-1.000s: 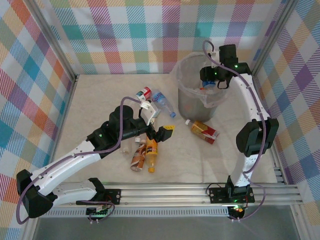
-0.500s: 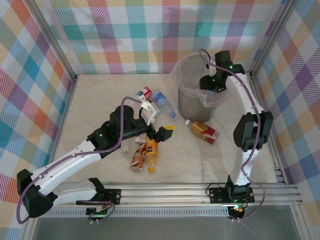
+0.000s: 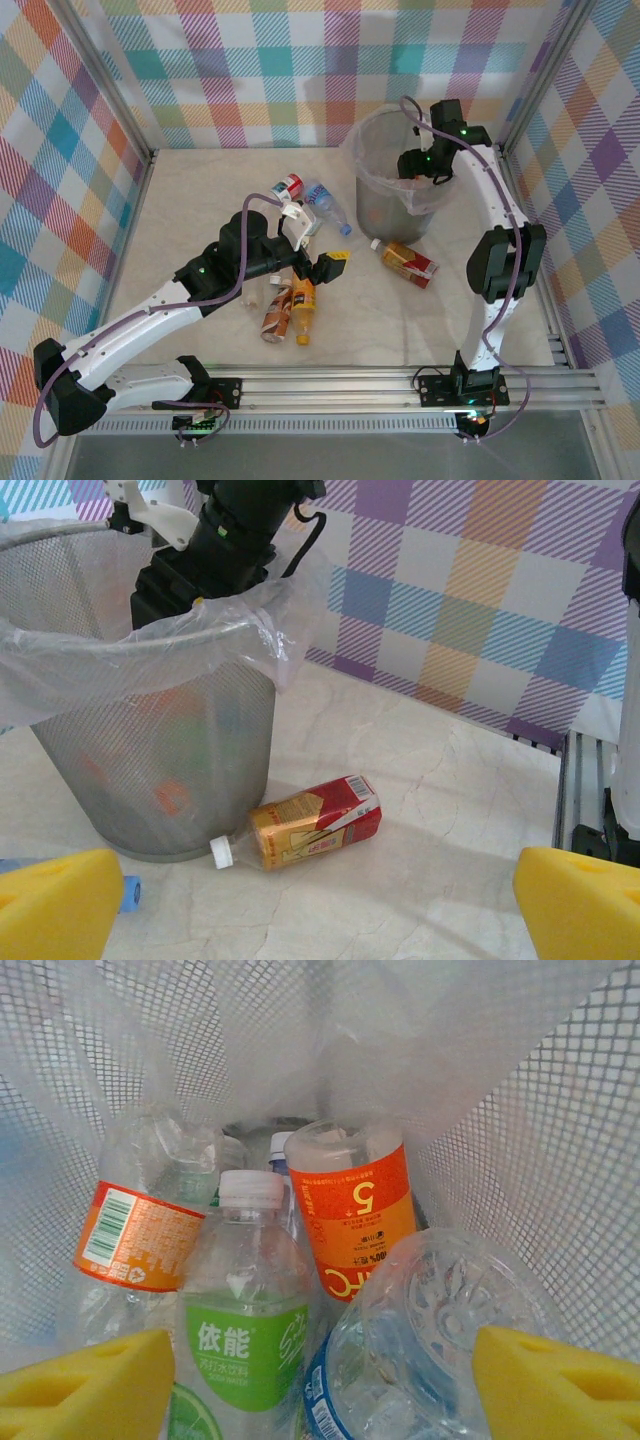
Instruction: Put the plastic bottles in the bin
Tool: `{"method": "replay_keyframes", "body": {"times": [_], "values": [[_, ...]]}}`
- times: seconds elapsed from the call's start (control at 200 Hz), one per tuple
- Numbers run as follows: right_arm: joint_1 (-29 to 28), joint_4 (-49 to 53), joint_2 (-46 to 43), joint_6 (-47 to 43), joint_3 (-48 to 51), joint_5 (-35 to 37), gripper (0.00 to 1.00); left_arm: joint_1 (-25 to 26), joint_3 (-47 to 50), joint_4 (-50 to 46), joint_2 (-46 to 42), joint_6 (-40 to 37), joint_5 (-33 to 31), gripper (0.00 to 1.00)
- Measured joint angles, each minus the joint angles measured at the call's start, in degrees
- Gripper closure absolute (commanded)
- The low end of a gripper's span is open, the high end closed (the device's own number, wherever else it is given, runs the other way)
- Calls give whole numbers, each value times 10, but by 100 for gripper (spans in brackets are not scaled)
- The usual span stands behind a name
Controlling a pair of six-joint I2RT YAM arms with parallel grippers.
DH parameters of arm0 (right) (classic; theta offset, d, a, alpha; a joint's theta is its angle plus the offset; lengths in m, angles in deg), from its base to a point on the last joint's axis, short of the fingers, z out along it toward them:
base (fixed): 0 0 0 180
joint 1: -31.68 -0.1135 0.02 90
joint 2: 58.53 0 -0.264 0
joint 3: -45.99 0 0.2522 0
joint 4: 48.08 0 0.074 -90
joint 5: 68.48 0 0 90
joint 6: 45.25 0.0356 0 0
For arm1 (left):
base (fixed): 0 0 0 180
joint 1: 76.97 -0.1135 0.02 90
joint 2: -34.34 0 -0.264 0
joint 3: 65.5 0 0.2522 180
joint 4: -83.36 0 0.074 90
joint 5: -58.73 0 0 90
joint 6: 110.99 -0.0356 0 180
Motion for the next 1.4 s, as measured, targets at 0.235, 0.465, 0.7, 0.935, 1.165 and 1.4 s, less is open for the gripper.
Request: {"method": "replay_keyframes", "body": {"times": [0.235,0.465,0.7,0.935,1.165,1.4], "values": [[-4,-12,-68,12,10,-24,24,0,0,0,0,0,0,0],[-19,-36,-172,26,56,-41,24,0,0,-2,0,-12,0,0],[-47,-57,-255,47,126,-62,24,0,0,-29,0,-35,-1,0],[-80,-73,-356,91,247,-80,24,0,-2,-55,0,-56,-19,0],[-123,-96,-461,164,381,-106,25,0,-26,-160,-10,-68,-24,0],[-199,-138,-508,256,492,-108,25,0,-25,-268,-83,-59,-43,0]]}}
